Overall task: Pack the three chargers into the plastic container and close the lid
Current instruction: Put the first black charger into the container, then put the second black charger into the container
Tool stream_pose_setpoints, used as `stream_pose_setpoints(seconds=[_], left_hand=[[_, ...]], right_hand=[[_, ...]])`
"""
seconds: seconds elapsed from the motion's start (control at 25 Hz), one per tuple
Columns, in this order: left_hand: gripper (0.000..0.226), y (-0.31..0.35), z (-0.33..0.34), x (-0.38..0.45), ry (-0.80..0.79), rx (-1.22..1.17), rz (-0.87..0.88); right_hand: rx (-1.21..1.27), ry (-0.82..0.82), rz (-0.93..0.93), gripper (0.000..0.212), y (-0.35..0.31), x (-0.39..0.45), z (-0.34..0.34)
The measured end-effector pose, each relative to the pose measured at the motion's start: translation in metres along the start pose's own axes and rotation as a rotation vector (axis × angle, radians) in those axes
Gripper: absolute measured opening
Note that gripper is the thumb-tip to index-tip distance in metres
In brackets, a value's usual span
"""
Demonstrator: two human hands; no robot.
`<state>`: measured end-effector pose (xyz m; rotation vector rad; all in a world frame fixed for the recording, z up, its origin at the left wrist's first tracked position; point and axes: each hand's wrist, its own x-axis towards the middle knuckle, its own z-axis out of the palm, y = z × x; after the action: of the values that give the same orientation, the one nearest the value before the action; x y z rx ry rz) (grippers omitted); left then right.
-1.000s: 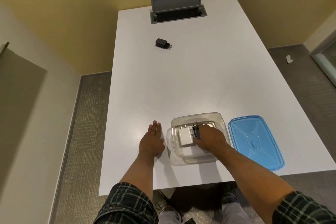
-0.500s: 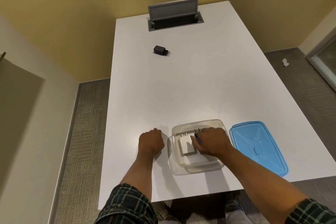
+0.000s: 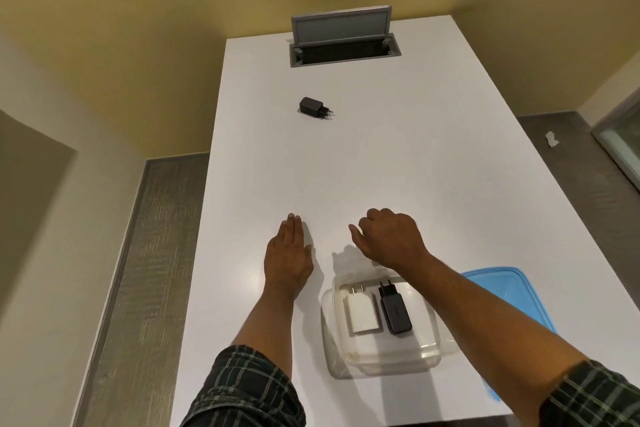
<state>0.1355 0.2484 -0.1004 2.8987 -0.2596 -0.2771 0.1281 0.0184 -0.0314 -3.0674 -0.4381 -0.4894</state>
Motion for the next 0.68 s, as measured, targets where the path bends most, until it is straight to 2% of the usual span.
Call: stream_pose_setpoints(seconds=[0.2, 0.28, 0.44, 0.56, 0.68], left_hand=[[0.077, -0.001, 0.021, 0.022, -0.015, -0.066, -0.016], [0.070, -0.002, 0.026, 0.031, 0.071, -0.073, -0.025], [0.057, -0.010, 0.029, 0.067, 0.132, -0.062, -0.040], [0.056, -0.010, 0.024, 0.090, 0.159, -0.092, -0.080], [0.057, -0.014, 0.023, 0.110, 0.198, -0.076, -0.084]], right_hand=[[0.051, -0.230, 0.092, 0.020, 0.010, 0.040, 0.035], [0.091, -0.309, 0.124, 0.014, 0.011, 0.059, 0.050], [0.235, -0.391, 0.240, 0.032, 0.016, 0.099, 0.074], [0.235, -0.429, 0.219, 0.037, 0.023, 0.130, 0.087], [0.195, -0.339, 0.258, 0.033, 0.030, 0.164, 0.103]])
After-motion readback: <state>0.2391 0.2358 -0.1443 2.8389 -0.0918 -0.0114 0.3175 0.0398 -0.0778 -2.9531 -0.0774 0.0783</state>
